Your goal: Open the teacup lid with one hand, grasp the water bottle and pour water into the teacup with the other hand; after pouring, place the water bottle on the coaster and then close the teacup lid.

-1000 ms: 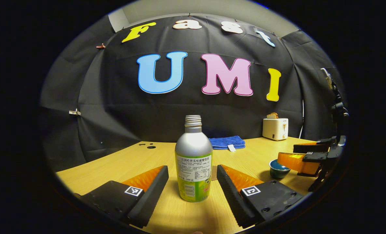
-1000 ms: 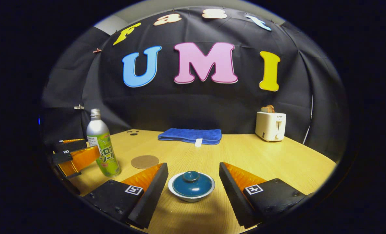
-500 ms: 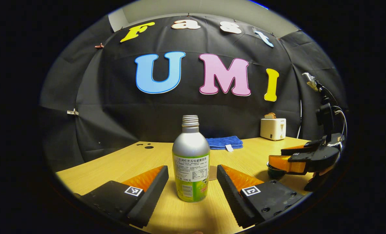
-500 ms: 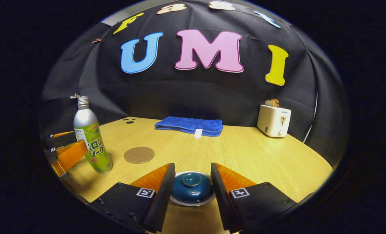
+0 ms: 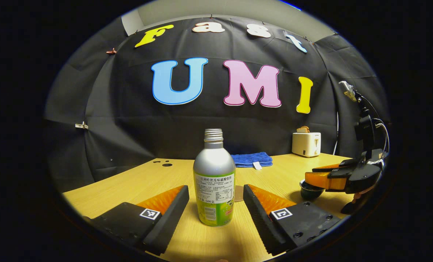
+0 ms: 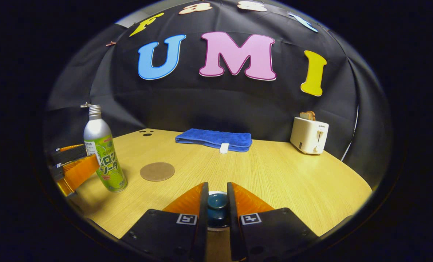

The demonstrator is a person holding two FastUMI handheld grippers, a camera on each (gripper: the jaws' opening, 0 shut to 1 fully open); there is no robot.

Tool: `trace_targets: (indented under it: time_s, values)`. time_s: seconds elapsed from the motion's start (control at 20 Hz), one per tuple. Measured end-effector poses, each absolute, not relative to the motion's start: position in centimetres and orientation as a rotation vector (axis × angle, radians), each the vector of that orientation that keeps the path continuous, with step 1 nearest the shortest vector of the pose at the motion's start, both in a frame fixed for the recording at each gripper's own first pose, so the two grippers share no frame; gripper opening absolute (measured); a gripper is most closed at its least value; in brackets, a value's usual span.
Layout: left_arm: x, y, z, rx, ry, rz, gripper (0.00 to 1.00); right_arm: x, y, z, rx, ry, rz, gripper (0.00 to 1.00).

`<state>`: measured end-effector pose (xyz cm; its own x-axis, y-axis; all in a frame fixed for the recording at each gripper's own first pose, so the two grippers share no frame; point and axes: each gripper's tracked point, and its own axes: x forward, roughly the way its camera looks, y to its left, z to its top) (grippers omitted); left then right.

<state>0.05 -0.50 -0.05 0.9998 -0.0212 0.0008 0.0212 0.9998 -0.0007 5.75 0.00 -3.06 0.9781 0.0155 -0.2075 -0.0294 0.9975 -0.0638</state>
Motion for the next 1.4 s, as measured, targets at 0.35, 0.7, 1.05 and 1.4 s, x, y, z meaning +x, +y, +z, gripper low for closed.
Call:
trace_targets:
  time_s: [0.35, 0.7, 1.05, 1.4]
  values:
    - [1.1, -1.2, -0.1, -0.002, -0.001, -0.042, 0.95, 4.3, -2.5, -0.1, 0.0, 0.011, -0.055, 0.28]
    - [3.9, -0.7, 0.0, 0.0, 0.0, 0.0, 0.95, 3.2, -5.1, 0.0, -0.006, 0.005, -0.092, 0.28]
    - [7.1, -0.1, 0.0, 0.002, -0.005, 0.028, 0.95, 1.8, -11.1, 0.1, -0.007, 0.002, -0.164, 0.28]
    - [7.3, -0.5, -0.1, 0.019, 0.004, 0.025, 0.81, 1.2, -13.8, 0.2, -0.006, 0.004, -0.172, 0.28]
